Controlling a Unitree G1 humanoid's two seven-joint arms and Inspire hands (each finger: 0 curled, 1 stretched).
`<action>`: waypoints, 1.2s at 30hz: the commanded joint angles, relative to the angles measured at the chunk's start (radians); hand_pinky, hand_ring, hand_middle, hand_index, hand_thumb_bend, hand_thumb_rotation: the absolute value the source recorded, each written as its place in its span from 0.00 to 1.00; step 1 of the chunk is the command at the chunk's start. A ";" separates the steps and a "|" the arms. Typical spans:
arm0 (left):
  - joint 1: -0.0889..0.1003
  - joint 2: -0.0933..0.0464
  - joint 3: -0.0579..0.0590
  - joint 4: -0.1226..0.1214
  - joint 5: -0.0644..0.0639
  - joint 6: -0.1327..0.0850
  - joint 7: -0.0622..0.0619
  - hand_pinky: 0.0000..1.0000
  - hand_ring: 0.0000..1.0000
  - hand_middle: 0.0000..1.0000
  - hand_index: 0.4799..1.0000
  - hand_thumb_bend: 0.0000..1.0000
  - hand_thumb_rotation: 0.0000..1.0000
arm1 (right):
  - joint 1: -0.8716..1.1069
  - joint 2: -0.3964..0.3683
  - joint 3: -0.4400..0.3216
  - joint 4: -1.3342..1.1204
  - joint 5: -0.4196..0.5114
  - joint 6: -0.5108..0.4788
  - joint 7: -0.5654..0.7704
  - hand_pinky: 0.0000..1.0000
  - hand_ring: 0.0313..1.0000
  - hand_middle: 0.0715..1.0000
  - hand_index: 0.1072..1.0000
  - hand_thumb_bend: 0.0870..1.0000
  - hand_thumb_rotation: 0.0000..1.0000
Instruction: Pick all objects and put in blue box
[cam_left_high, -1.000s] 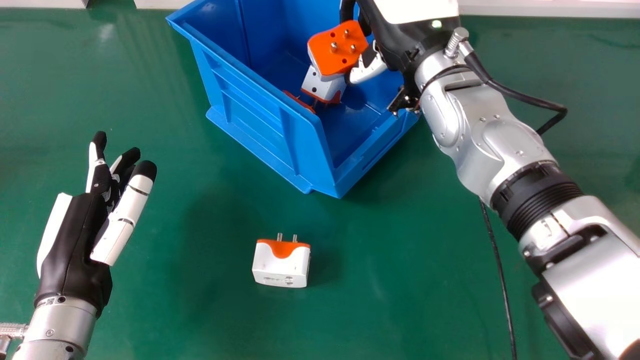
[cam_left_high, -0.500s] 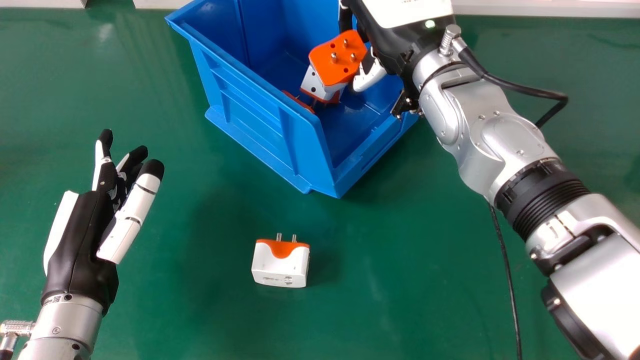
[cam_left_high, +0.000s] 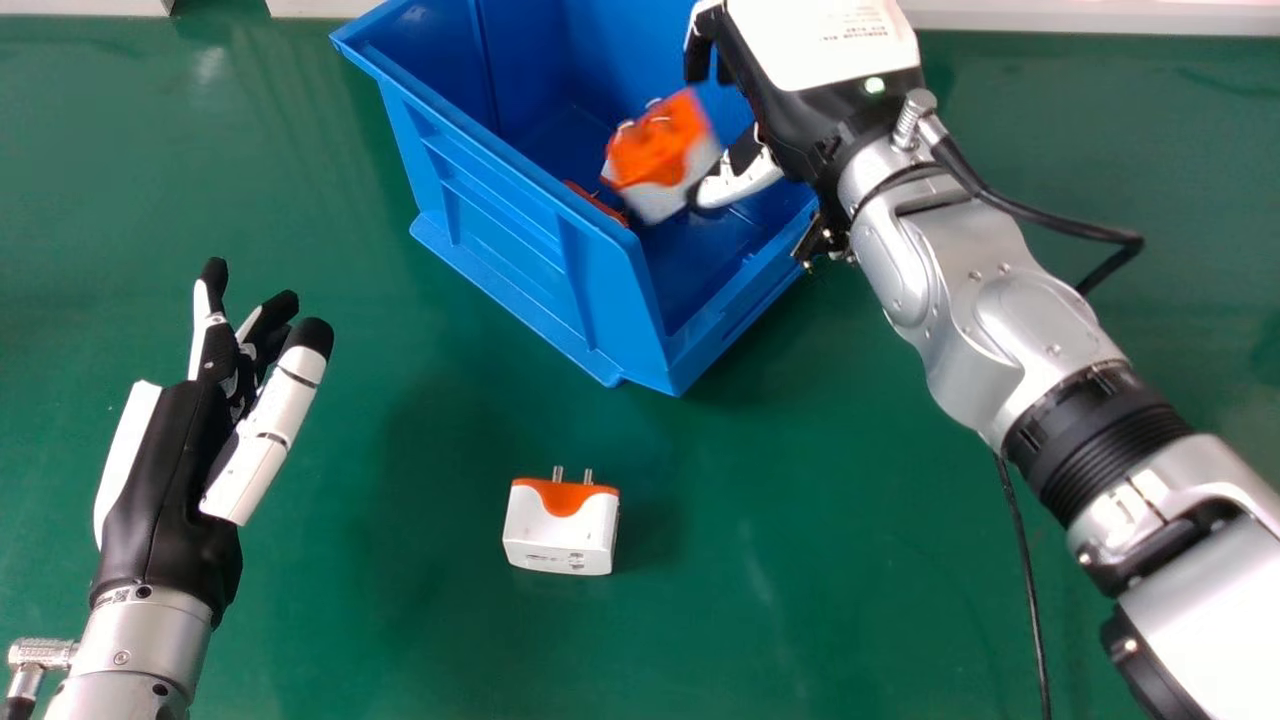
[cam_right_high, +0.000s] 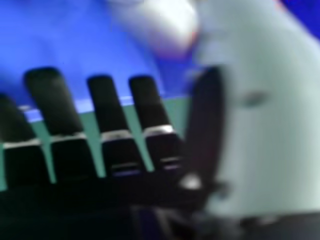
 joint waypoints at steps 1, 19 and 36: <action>-0.006 0.007 0.000 -0.011 0.011 -0.016 0.007 0.91 0.96 0.96 0.87 0.50 0.75 | 0.003 -0.017 -0.011 -0.035 0.004 0.005 -0.015 0.94 1.00 1.00 1.00 0.55 0.84; -0.020 0.004 -0.002 -0.005 0.028 -0.012 0.007 0.92 0.96 0.96 0.89 0.48 0.76 | 0.317 -0.060 -0.117 -0.418 0.059 0.077 0.004 0.95 1.00 1.00 1.00 0.40 0.79; -0.028 0.012 -0.019 -0.075 0.081 0.144 0.044 0.96 0.99 0.98 0.90 0.49 0.76 | 0.951 -0.036 -0.231 -1.019 0.026 0.111 -0.072 0.97 1.00 1.00 0.97 0.31 0.78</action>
